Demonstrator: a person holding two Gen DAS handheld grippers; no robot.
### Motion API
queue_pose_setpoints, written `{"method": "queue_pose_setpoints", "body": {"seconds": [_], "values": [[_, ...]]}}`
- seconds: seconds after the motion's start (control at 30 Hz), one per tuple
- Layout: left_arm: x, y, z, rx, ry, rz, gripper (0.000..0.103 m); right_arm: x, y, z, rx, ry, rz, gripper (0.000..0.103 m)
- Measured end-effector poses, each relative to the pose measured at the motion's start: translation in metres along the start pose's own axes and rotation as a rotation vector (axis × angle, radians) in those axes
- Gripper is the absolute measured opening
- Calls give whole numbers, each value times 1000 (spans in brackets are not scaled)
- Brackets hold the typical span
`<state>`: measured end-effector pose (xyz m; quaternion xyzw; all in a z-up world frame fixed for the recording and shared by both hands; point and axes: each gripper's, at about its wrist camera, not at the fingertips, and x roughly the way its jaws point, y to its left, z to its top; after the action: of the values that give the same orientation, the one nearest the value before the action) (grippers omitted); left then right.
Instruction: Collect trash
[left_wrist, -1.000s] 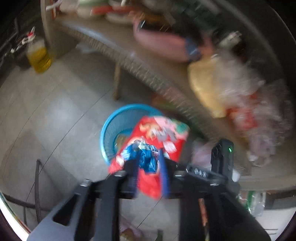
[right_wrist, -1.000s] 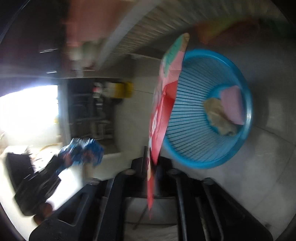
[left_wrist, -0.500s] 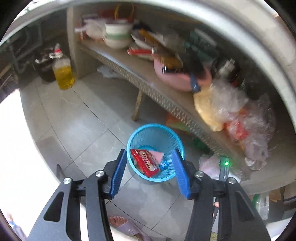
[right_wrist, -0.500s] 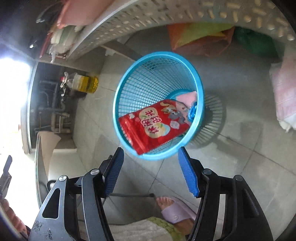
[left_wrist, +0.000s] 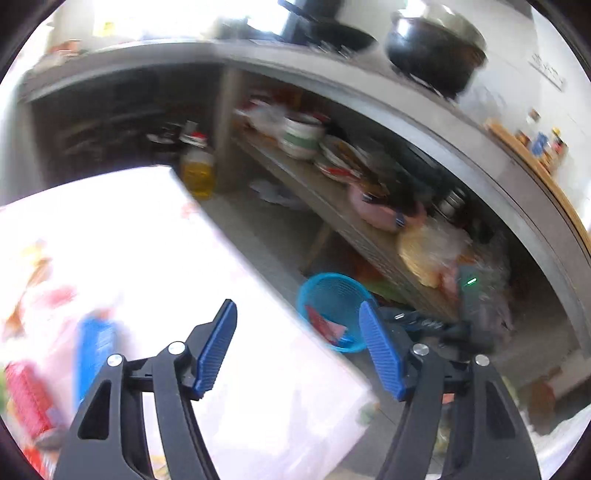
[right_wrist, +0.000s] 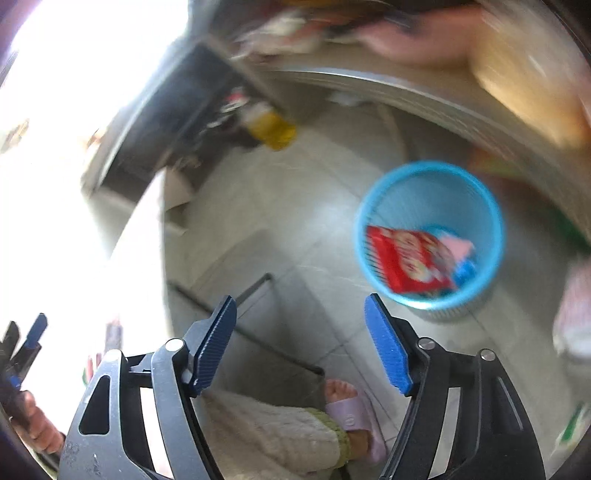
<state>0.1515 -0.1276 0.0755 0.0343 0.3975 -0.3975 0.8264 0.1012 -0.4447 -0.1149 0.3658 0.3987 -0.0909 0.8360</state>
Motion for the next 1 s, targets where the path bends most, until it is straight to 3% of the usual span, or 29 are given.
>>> {"method": "queue_pose_setpoints", "body": {"seconds": [0.27,0.5,0.67,0.8,0.9,1.0], "values": [[-82,66,-68,-140,-136,264,71,25,122,6,-274,101,123,75],[-124,115,-90,-282,-234,348,71,55,231,-5,-504,204,269,79],[-139,148,-87,-371,-271,311,71,71,263,-6,-524,200,279,82],[-127,169,-64,-400,-232,288,71,107,270,7,-450,236,203,82],[-107,184,-36,-359,-158,312,65,122,276,13,-448,247,178,82],[-75,205,-6,-315,-22,274,64,131,286,16,-474,248,147,82]]}}
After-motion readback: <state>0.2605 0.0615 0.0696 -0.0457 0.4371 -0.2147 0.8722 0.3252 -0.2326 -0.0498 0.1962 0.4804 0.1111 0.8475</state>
